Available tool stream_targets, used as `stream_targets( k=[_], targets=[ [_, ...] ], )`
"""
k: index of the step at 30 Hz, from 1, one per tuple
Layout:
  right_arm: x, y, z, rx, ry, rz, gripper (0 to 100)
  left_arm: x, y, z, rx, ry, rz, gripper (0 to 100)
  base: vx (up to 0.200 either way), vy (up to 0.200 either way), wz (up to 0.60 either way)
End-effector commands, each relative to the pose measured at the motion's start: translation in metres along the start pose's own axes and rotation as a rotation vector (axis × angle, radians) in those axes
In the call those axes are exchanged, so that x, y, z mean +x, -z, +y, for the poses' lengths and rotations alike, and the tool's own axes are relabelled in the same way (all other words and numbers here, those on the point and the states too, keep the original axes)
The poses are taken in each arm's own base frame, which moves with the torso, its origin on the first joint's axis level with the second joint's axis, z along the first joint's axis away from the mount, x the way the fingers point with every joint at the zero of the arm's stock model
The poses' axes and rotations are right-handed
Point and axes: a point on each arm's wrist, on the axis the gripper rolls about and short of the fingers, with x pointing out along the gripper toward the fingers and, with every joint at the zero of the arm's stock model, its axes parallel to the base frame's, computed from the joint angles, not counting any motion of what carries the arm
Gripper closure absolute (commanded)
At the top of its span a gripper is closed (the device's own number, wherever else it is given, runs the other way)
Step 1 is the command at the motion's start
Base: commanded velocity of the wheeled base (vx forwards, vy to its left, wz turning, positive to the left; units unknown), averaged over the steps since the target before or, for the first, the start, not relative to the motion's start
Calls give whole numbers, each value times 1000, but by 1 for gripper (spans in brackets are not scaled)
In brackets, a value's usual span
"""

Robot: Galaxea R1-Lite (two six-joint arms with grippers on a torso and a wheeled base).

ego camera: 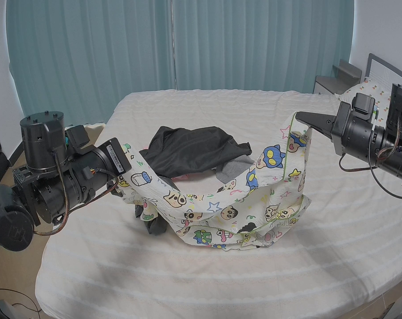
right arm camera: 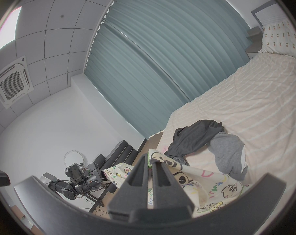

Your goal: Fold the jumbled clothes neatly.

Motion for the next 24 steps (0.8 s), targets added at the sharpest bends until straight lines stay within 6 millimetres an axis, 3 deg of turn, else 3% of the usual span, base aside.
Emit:
stream_targets(
  k=[1,4,10,17,24],
  targets=[
    [3,10,-4,26,11,37,100,2,4,2,-25,-8,16,100,-200,0,0],
    [4,14,-7,53,20,52,100,4,7,3,-43,-16,24,100,-200,0,0],
    [0,10,-7,56,23,29,100,1,10,7,-43,-27,33,100,0,0,0],
    [-32,18,21,34,-62,29,100,-16,24,-4,-90,25,78,100,0,0,0],
    [-35,16,23,32,-67,18,100,-21,25,-10,-107,52,84,100,0,0,0]
  ],
)
